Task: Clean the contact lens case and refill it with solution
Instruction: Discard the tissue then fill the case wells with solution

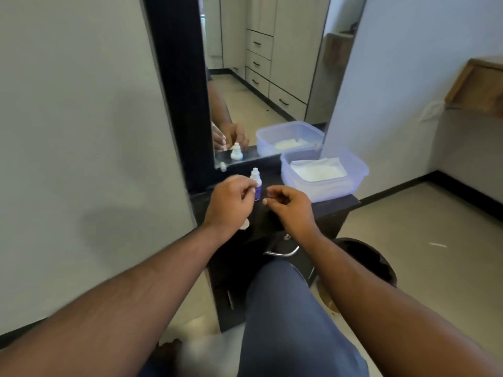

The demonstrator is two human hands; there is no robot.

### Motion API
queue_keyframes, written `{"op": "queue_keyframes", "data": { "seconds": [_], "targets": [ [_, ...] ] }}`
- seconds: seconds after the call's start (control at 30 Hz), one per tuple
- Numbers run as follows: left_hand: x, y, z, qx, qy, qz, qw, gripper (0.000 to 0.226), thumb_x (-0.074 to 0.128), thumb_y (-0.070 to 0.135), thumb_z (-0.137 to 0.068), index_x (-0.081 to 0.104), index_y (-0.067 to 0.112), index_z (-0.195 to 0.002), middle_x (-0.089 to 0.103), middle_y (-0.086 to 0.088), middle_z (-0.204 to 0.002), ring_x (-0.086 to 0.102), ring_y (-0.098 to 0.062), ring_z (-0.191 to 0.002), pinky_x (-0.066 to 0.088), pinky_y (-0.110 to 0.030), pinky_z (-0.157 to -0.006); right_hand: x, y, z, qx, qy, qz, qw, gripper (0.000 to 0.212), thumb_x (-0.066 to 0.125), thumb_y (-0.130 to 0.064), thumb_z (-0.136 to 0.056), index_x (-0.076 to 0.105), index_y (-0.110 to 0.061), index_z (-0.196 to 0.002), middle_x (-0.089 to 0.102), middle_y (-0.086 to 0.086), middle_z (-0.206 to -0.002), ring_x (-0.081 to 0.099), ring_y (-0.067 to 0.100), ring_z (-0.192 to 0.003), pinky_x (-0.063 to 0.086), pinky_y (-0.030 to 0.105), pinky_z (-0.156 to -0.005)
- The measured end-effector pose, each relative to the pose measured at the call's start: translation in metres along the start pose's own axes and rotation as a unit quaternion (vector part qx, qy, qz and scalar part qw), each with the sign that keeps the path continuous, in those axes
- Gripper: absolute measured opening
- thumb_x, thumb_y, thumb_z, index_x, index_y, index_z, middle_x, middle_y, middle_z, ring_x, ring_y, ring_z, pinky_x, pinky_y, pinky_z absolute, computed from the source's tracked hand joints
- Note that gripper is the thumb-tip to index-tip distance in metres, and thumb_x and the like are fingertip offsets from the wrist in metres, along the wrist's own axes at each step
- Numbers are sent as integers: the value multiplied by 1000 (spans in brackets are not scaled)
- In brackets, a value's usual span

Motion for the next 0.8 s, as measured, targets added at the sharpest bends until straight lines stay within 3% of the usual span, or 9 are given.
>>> {"op": "queue_keyframes", "data": {
  "seconds": [0.1,0.17,0.3,0.37,0.47,0.57,0.67,0.8],
  "targets": [
    [-11,-21,-9,-88,29,37,995,23,58,0,-85,73,7,-100,72,-6,-98,64,-11,-88,41,-1,-76,18,10,-19,37,-12,8,999,46,77,-18,-77,63,-13,-121,70,-3,-101,64,5,-92,51,21,-90],
    [-9,-34,-17,-137,17,66,988,28,56,0,-87,71,8,-109,71,-5,-105,65,-11,-97,41,-2,-83,29,11,-31,42,-35,21,998,60,79,-32,-71,60,-19,-126,70,-3,-111,65,8,-99,51,29,-94],
    [6,-37,-33,-143,-45,100,984,44,49,-9,-85,63,8,-123,67,-5,-120,58,-10,-114,41,-19,-102,39,6,-42,26,-80,11,996,44,78,-27,-74,67,-23,-117,72,-8,-105,66,6,-98,51,34,-95],
    [15,-36,-39,-136,-79,119,980,49,47,-11,-84,60,8,-127,64,-4,-125,54,-9,-119,39,-19,-105,40,3,-43,16,-89,4,996,36,76,-24,-77,70,-23,-113,73,-9,-101,66,5,-96,51,31,-93],
    [26,-35,-43,-123,-114,140,976,38,55,0,-90,60,8,-127,64,-3,-124,56,-5,-115,41,-6,-93,43,-1,-40,-4,-101,7,995,30,74,-20,-80,71,-23,-110,73,-11,-96,67,2,-92,51,24,-87],
    [30,-41,-43,-127,-107,141,976,32,62,1,-88,66,8,-119,69,-5,-116,62,-4,-102,48,-5,-75,43,-1,-40,-10,-93,6,996,29,74,-19,-80,72,-23,-108,74,-11,-93,67,1,-88,50,18,-80],
    [28,-46,-42,-133,-78,146,977,30,66,1,-85,70,9,-113,71,-6,-110,65,-5,-95,48,-5,-75,43,0,-42,-12,-93,11,996,29,74,-20,-79,72,-22,-108,73,-11,-94,66,-1,-88,48,13,-78],
    [27,-42,-40,-139,-51,142,979,26,68,2,-84,72,9,-109,71,-3,-101,65,-1,-80,48,-4,-63,42,0,-43,-16,-92,22,995,28,74,-20,-80,72,-21,-107,74,-10,-93,66,1,-87,50,18,-80]
  ]
}}
Point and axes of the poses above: each hand's wrist, its own z-axis away from the middle knuckle, its own x-axis out of the palm, y = z × x, the point moved 8 cm from there along -z, towards the middle knuckle
